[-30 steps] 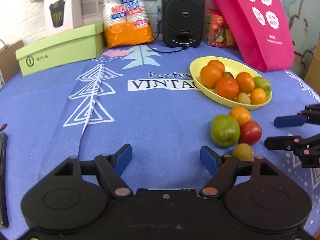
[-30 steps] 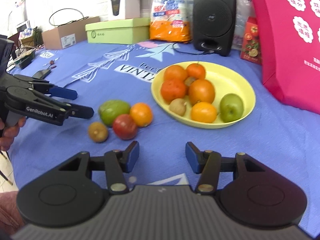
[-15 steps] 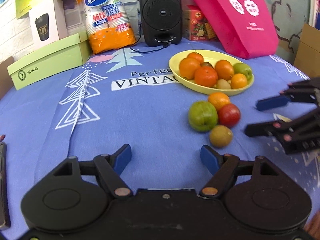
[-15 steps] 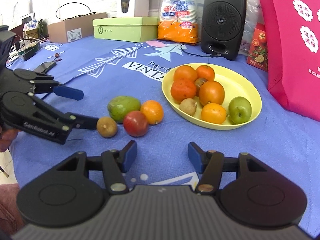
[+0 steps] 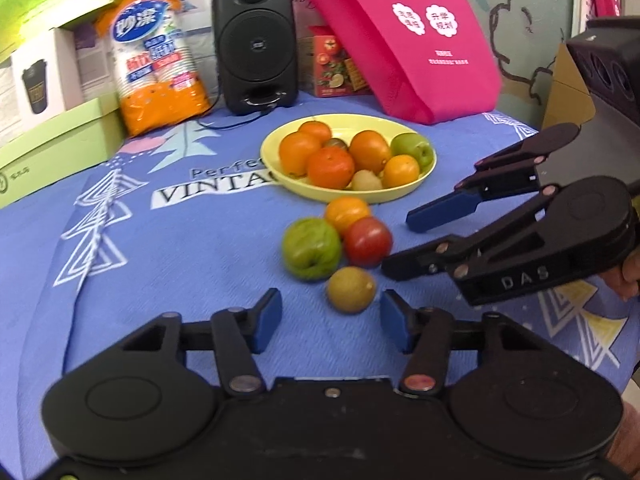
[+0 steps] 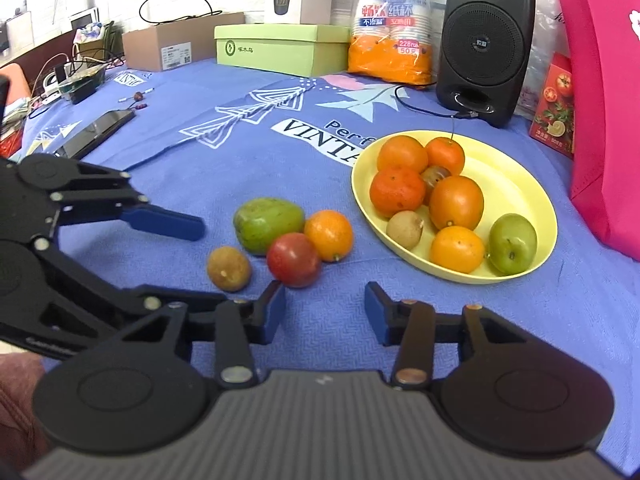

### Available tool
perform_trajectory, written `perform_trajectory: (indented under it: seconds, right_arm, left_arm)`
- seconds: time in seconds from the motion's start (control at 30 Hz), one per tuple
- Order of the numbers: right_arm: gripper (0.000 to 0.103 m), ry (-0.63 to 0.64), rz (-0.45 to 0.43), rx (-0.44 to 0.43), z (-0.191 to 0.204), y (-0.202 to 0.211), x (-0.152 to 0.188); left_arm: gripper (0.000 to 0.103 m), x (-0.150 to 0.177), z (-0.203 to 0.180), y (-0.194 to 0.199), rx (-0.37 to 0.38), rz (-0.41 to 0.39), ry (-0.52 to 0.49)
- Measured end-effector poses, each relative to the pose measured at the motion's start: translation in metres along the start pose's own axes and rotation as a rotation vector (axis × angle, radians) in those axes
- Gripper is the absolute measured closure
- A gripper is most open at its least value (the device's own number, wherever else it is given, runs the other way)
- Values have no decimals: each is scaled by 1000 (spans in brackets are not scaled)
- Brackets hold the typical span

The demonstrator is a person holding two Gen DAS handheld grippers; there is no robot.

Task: Organize fruits
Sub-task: 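Grasp a brown kiwi with the left tool while the right tool grasps a red fruit, then carry the kiwi and red fruit onto the yellow plate and release both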

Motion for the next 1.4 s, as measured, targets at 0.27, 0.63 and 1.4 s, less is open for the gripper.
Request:
perform_trajectory:
  seconds: [0.27,0.63,1.4]
  right_arm:
    - [59,24,7,-42,-2,-4,-3]
    - [59,31,10,-72,15,-17,-12]
    - [74,-10,-24,-19,13,0,-3]
  left_arm:
    - [77,-1,-7,-3,39,-2,-19]
    - [77,8,31,5,-47,20,37]
    - [77,6,41,6,-47,55,111]
Point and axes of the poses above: each gripper's, at about its wrist camera, not at the fingertips, and y roughly against the way its jaws point, z to its left, x to its underside, the point moved 8 cm from there along -y, roughly the way its jaws point, and after that the axes turned 5 degrees about -x, right-handed, at the moved point
